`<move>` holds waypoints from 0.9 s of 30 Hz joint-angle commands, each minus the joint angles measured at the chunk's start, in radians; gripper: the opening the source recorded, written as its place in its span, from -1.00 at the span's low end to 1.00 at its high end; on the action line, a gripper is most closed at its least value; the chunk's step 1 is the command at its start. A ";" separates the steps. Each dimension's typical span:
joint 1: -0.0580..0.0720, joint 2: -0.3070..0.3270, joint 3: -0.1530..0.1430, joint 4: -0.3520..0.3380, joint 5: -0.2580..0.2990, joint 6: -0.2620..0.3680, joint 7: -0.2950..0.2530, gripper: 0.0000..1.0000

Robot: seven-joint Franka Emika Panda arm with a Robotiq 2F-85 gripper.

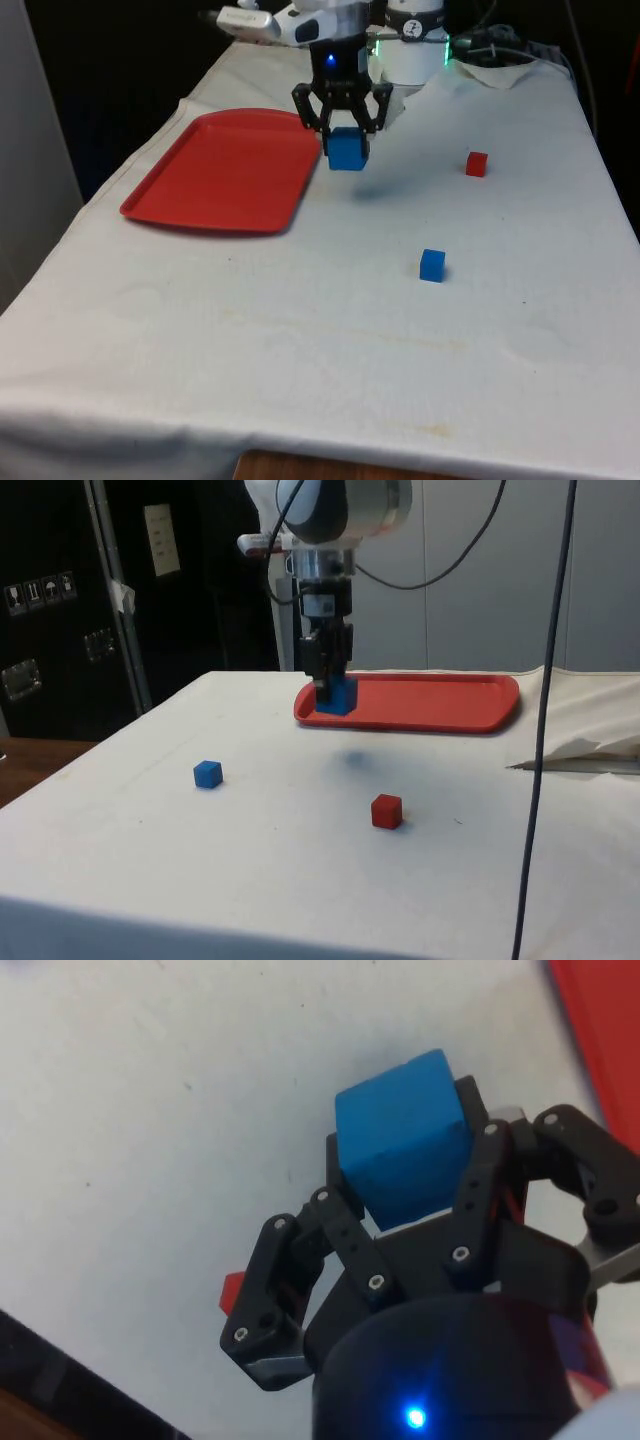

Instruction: Pick up the largest block and place it onto the tray.

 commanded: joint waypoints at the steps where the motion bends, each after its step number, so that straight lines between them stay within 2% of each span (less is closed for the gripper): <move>1: 0.008 -0.009 -0.011 -0.006 -0.022 0.004 0.013 -0.99; 5: 0.005 -0.042 -0.020 -0.019 -0.037 0.013 0.005 -0.99; 6: 0.000 -0.036 -0.012 -0.011 -0.023 0.002 -0.002 -0.99; 7: 0.005 -0.048 -0.023 -0.022 -0.040 0.016 0.002 -0.99; 12: 0.004 -0.069 -0.038 -0.039 -0.045 0.031 -0.023 -0.99; 15: 0.001 -0.086 -0.057 -0.054 -0.046 0.043 -0.055 -0.99; 16: 0.000 -0.077 -0.047 -0.045 -0.029 0.030 -0.054 -0.99; 17: 0.000 -0.091 -0.063 -0.058 -0.046 0.047 -0.064 -0.99; 24: -0.002 -0.119 -0.108 -0.078 -0.040 0.063 -0.135 -0.99; 25: -0.001 -0.111 -0.102 -0.070 -0.029 0.048 -0.132 -0.99; 27: -0.003 -0.125 -0.124 -0.085 -0.037 0.069 -0.160 -0.99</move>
